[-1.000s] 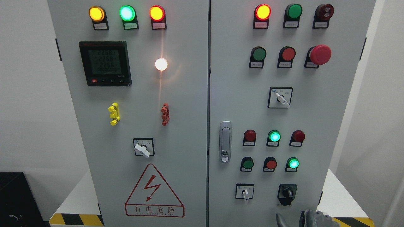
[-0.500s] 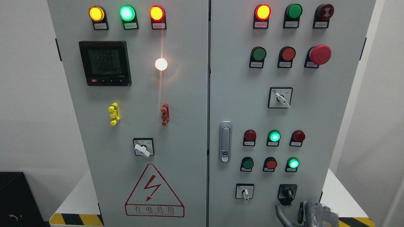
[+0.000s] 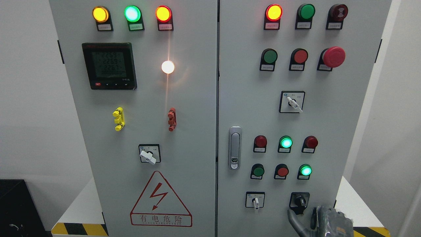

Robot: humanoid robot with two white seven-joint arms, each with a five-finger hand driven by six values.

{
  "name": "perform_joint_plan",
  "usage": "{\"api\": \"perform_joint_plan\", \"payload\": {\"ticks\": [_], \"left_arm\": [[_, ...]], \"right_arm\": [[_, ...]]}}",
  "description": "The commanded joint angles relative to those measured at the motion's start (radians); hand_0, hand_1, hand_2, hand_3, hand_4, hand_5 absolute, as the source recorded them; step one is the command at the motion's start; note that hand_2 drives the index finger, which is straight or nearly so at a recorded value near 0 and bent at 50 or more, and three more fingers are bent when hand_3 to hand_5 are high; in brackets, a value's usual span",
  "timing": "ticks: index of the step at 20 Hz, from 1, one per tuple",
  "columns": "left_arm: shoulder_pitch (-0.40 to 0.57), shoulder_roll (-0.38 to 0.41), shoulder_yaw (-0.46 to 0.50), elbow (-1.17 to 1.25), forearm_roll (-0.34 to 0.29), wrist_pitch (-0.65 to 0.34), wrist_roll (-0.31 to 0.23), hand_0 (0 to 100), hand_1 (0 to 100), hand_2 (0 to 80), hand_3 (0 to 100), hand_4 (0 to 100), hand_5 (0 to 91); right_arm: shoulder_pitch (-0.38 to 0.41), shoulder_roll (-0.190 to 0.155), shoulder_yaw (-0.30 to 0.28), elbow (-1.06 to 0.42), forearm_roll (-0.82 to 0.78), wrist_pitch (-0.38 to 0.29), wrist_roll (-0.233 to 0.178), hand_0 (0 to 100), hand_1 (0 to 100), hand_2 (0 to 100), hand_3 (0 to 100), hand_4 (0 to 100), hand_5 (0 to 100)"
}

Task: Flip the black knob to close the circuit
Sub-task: 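Close the right hand fingers around the black knob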

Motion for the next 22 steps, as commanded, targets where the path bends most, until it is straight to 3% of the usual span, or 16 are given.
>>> {"api": "perform_joint_plan", "payload": {"ticks": [1, 22], "left_arm": [[0.023, 0.0, 0.0, -0.029, 0.0, 0.001, 0.0, 12, 56, 0.0, 0, 0, 0.0], [0.023, 0.0, 0.0, -0.029, 0.0, 0.001, 0.0, 12, 56, 0.0, 0, 0, 0.0]], "right_arm": [[-0.008, -0.002, -0.002, 0.01, 0.001, 0.005, -0.002, 0, 1, 88, 100, 100, 100], [-0.004, -0.008, -0.037, 0.013, 0.001, -0.002, -0.011, 0, 1, 86, 100, 100, 100]]}}
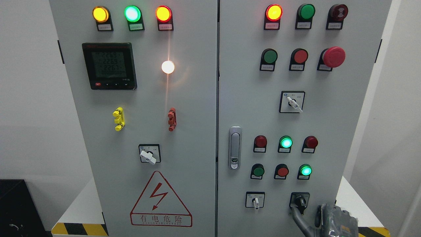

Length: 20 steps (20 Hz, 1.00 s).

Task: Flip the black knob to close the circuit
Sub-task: 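Close the right hand fingers around the black knob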

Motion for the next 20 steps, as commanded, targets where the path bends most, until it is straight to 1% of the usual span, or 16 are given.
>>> {"api": "perform_joint_plan", "payload": {"ticks": [1, 7, 20], "left_arm": [[0.023, 0.0, 0.0, -0.029, 0.0, 0.001, 0.0, 12, 56, 0.0, 0, 0, 0.0], [0.023, 0.0, 0.0, -0.029, 0.0, 0.001, 0.0, 12, 56, 0.0, 0, 0, 0.0], [0.023, 0.0, 0.0, -0.029, 0.0, 0.001, 0.0, 12, 56, 0.0, 0, 0, 0.0]], "right_arm": [[0.001, -0.003, -0.025, 0.007, 0.001, -0.003, -0.001, 0, 1, 86, 100, 100, 100], [0.002, -0.008, -0.041, 0.004, -0.001, -0.006, 0.001, 0, 1, 86, 100, 100, 100], [-0.013, -0.01, -0.047, 0.003, -0.003, -0.007, 0.001, 0, 1, 85, 100, 100, 100]]}}
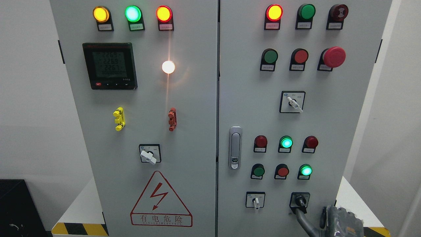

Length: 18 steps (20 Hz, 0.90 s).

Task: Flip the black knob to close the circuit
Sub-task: 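Twist the black knob with the right hand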

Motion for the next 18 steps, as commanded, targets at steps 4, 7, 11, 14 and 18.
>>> {"api": "perform_joint_plan", "payload": {"ticks": [4, 7, 11, 14, 18], "left_arm": [[0.023, 0.0, 0.0, -0.029, 0.0, 0.001, 0.0, 12, 56, 0.0, 0, 0, 0.0], [0.023, 0.0, 0.0, -0.029, 0.0, 0.001, 0.0, 12, 56, 0.0, 0, 0, 0.0], [0.023, 0.0, 0.0, -0.029, 0.0, 0.001, 0.0, 12, 56, 0.0, 0, 0, 0.0], [0.023, 0.0, 0.0, -0.029, 0.0, 0.001, 0.0, 12, 56, 0.0, 0, 0, 0.0], [0.023, 0.0, 0.0, -0.029, 0.0, 0.001, 0.0, 12, 56, 0.0, 0, 0, 0.0]], "right_arm": [[-0.017, -0.002, -0.017, -0.003, -0.001, 0.002, 0.001, 0, 1, 85, 100, 100, 100], [-0.017, -0.002, -0.019, -0.005, -0.001, 0.002, 0.001, 0, 1, 85, 100, 100, 100], [-0.019, -0.004, -0.019, -0.005, -0.003, 0.001, 0.004, 0, 1, 85, 100, 99, 100], [-0.017, -0.01, -0.019, -0.006, -0.003, 0.001, 0.003, 0, 1, 85, 100, 99, 100], [-0.017, -0.01, -0.019, -0.006, -0.004, 0.001, 0.0, 0, 2, 85, 100, 99, 100]]}}
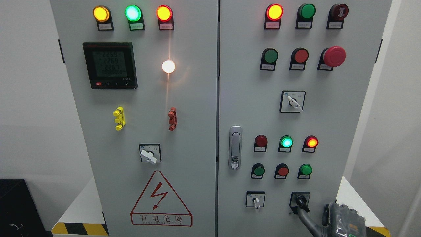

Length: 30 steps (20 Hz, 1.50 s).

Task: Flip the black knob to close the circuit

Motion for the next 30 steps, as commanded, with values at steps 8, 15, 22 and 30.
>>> {"api": "perform_joint_plan", "payload": {"ticks": [8, 15, 22, 30], "left_arm": [[0.023, 0.0, 0.0, -0.029, 0.0, 0.001, 0.0, 12, 56, 0.0, 0, 0, 0.0], [0.023, 0.0, 0.0, -0.029, 0.0, 0.001, 0.0, 12, 56, 0.0, 0, 0, 0.0], [0.023, 0.0, 0.0, -0.029, 0.0, 0.001, 0.0, 12, 56, 0.0, 0, 0, 0.0], [0.023, 0.0, 0.0, -0.029, 0.0, 0.001, 0.0, 12, 56, 0.0, 0, 0, 0.0]], "right_arm": [[0.004, -0.008, -0.003, -0.016, -0.01, 0.002, -0.009, 0, 2, 85, 100, 99, 100], [0.005, -0.008, -0.003, -0.016, -0.013, 0.002, -0.011, 0, 2, 85, 100, 99, 100], [0.01, -0.007, 0.007, -0.016, -0.016, -0.011, -0.012, 0, 2, 85, 100, 99, 100], [0.021, -0.008, 0.02, -0.016, -0.023, -0.034, -0.012, 0, 2, 85, 100, 99, 100]]}}
